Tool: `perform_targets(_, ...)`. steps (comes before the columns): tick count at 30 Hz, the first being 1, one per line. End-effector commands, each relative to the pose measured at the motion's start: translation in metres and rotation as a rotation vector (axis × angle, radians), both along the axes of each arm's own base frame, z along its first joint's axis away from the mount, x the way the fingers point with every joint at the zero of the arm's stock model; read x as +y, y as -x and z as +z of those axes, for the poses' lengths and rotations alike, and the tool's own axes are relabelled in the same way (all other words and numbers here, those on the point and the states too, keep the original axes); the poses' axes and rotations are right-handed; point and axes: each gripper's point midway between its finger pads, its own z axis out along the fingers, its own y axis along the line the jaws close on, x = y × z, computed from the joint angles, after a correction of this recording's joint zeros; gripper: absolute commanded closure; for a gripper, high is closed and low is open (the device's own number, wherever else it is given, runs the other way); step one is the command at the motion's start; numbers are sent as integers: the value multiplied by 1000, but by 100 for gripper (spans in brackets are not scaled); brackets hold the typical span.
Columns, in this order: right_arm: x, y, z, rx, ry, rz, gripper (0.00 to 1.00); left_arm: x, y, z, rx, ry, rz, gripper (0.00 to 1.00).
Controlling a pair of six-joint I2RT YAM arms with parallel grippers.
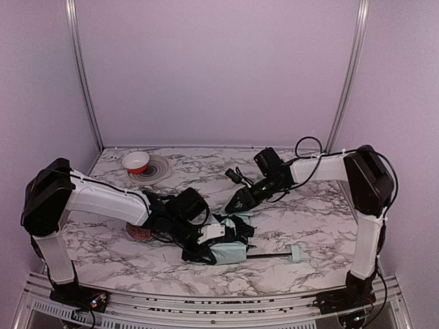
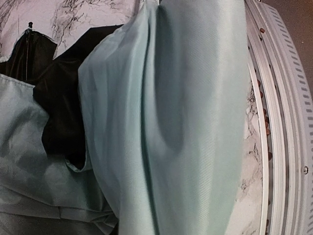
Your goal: Put away the umbrella
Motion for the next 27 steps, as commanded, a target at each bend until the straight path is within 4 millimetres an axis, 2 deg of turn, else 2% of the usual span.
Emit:
perform_targets(1,-34,-34,67,-146,-43,-124,42,30,33,-31,312,-183,42,98)
perform_targets(7,-72,-30,89,-341,81,-221,40,36,37,-42,425,-269,73,99)
perform_targets(10,-90,-19,106,-538,107,-274,40,38,36,-45,509,-314,109,98)
perform_targets(12,-86,5,119,-747,112,-217,39,39,35,-46,540,-331,127,98)
perform_targets(15,-75,53,132,-1032,94,-88,37,39,36,-45,595,-344,149,98)
perform_targets(17,-71,84,128,-1157,100,-19,36,39,35,-45,627,-358,165,98)
perform_targets(19,-66,104,127,-1248,98,17,36,37,34,-45,649,-367,174,98)
perform_targets(22,-51,139,106,-1350,124,156,29,35,34,-49,678,-380,187,98)
perform_targets(24,-41,146,87,-1390,185,228,23,35,34,-50,688,-387,189,99)
perform_targets(27,-31,131,62,-1401,328,232,10,35,35,-51,702,-392,187,98)
